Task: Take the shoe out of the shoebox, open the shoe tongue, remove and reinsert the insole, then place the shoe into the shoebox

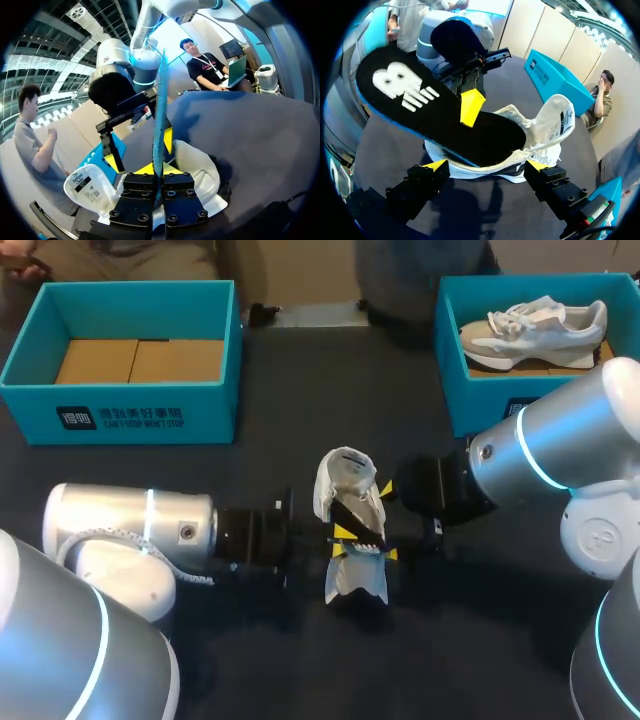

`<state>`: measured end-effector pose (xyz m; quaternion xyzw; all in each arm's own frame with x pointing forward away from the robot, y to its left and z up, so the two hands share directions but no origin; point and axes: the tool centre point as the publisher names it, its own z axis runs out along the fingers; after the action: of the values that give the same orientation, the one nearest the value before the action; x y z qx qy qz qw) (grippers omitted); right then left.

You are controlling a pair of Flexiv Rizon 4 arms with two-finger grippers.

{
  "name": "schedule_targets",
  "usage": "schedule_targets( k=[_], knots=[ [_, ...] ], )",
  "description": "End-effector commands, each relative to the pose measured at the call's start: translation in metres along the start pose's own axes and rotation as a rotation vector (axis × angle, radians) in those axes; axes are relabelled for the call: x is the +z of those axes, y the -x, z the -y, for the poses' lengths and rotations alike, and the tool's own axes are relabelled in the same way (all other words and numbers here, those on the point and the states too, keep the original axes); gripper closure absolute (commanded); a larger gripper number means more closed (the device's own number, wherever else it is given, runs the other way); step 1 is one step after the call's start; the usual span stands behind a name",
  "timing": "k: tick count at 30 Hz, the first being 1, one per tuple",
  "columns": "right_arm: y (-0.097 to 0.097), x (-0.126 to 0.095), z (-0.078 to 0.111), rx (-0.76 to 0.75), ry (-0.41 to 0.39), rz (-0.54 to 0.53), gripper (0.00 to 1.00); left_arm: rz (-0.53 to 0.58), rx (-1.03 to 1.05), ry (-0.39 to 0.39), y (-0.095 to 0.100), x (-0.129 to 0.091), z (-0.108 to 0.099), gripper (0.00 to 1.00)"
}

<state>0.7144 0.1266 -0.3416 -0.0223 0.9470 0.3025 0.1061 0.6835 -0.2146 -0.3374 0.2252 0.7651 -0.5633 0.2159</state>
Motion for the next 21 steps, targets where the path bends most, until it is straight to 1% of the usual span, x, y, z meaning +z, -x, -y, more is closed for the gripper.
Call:
schedule_targets(
  k=[1,7,10,13,16,17,18,20,21],
  knots=[
    [-0.001,0.0,0.0,0.001,-0.001,0.002,0.0,-0.008,0.01,0.022,0.004,0.012,-0.009,1.0],
    [-0.001,0.0,0.0,0.001,-0.001,0.002,0.0,-0.012,0.037,0.063,0.007,0.014,-0.03,1.0],
    [-0.001,0.0,0.0,0.001,-0.001,0.002,0.0,-0.007,0.043,0.076,0.009,0.014,-0.036,1.0],
    [-0.001,0.0,0.0,0.001,-0.001,0.002,0.0,-0.001,0.036,0.081,0.01,0.014,-0.039,1.0],
    [-0.001,0.0,0.0,0.001,-0.001,0.002,0.0,0.009,0.031,0.081,0.011,0.012,-0.037,1.0],
    [-0.001,0.0,0.0,0.001,-0.001,0.002,0.0,0.016,0.028,0.072,0.011,0.01,-0.033,0.75],
    [-0.001,0.0,0.0,0.001,-0.001,0.002,0.0,0.017,0.026,0.068,0.012,0.009,-0.031,0.69],
    [-0.001,0.0,0.0,0.001,-0.001,0.002,0.0,0.02,0.028,0.053,0.013,0.005,-0.022,0.61],
    [-0.001,0.0,0.0,0.001,-0.001,0.002,0.0,0.019,0.03,0.05,0.014,0.004,-0.019,0.62]
  ],
)
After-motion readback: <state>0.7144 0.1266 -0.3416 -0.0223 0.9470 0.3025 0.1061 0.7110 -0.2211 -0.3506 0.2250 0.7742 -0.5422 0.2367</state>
